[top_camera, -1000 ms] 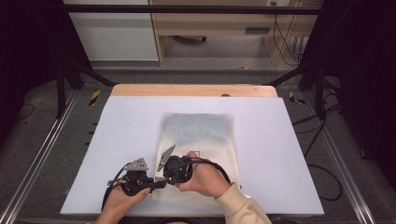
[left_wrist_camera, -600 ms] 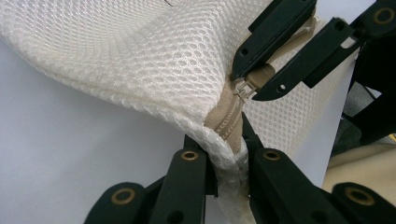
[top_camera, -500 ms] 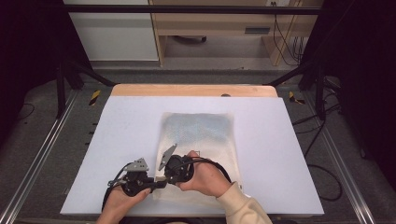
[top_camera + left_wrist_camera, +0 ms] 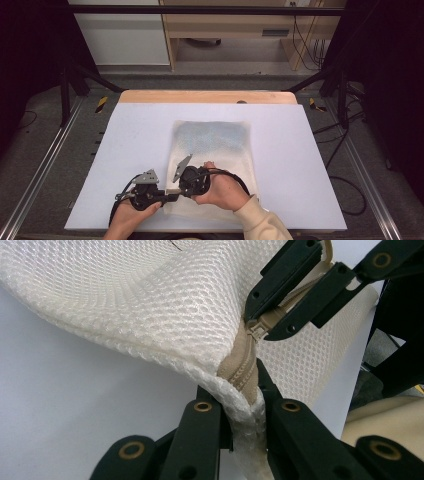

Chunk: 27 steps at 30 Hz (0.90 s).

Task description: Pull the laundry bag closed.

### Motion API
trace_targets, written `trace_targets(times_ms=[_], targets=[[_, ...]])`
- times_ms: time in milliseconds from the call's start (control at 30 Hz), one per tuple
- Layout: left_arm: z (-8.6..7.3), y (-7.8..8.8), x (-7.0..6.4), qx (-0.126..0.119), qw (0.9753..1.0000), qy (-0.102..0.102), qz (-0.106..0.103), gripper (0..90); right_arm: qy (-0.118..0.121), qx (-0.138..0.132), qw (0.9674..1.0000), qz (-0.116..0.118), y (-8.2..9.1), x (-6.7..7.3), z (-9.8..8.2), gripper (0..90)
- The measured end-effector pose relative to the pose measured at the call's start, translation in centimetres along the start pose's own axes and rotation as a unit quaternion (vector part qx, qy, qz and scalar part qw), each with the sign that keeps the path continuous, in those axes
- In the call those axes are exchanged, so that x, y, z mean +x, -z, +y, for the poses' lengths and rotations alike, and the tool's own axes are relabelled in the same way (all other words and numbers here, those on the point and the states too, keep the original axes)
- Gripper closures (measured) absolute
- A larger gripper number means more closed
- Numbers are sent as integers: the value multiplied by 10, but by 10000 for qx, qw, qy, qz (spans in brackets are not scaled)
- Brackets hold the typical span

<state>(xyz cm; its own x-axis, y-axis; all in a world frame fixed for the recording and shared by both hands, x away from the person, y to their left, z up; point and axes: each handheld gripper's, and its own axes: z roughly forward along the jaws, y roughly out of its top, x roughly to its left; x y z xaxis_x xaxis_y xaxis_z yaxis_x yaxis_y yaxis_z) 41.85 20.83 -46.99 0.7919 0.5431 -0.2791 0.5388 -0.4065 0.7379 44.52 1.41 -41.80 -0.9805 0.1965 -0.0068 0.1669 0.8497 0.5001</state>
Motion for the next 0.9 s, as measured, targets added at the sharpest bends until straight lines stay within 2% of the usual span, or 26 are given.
trace_targets(times_ms=[500,900], targets=[[0,0,0,-12,10000,10,-18,851,-168,112,9998,-43,3,-4,-12,820],[0,1,0,-42,10000,26,-42,851,-210,100,9997,-80,8,-6,-18,820]])
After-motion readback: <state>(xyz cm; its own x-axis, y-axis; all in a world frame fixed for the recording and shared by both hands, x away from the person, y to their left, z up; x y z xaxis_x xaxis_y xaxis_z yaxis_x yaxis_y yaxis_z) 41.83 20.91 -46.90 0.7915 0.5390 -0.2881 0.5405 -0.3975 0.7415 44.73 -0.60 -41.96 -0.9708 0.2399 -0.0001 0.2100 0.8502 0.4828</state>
